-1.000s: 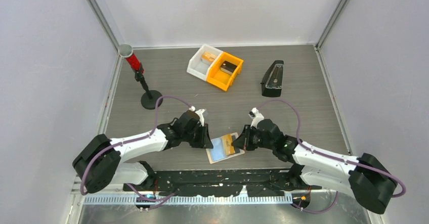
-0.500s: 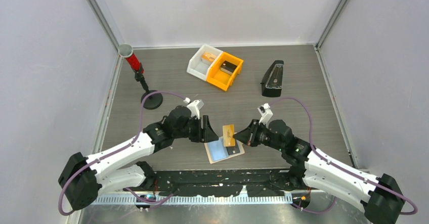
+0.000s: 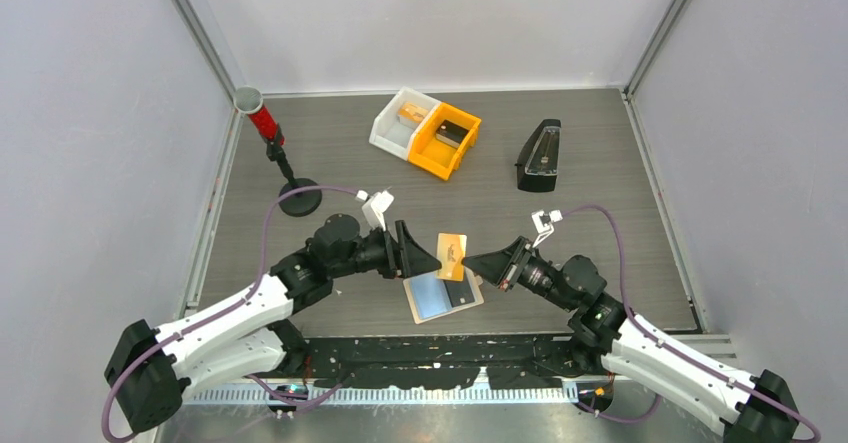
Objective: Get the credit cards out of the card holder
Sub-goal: Remove the credit card from the card holder.
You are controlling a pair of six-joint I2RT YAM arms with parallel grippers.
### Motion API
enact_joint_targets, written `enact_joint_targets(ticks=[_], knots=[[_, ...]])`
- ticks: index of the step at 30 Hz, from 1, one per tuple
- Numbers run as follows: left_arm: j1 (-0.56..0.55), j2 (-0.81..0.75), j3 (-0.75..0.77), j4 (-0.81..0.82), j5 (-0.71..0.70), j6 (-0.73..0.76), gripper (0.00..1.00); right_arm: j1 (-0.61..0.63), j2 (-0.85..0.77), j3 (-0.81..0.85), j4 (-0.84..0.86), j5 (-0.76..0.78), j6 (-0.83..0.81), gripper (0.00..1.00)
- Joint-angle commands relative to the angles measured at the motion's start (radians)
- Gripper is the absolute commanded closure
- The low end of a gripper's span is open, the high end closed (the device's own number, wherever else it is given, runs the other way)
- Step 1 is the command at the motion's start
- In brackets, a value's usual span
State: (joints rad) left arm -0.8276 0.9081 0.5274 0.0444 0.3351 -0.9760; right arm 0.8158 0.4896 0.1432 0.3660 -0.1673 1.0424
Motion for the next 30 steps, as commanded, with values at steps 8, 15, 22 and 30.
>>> enact_joint_targets(ticks=[8,15,22,30], knots=[[-0.004,0.031,-0.073,0.371,0.094,-0.186,0.65,-0.003,0.015,-0.055,0.260,-0.044,0.068,0.95],[-0.004,0.063,-0.112,0.496,0.138,-0.223,1.00,-0.004,0.022,-0.061,0.277,-0.074,0.045,0.94],[-0.004,0.017,-0.104,0.411,0.182,-0.150,1.00,-0.009,0.000,0.038,0.032,-0.155,-0.138,0.74],[-0.004,-0.134,-0.079,0.024,0.258,0.085,1.00,-0.069,-0.020,0.265,-0.368,-0.258,-0.440,0.61]])
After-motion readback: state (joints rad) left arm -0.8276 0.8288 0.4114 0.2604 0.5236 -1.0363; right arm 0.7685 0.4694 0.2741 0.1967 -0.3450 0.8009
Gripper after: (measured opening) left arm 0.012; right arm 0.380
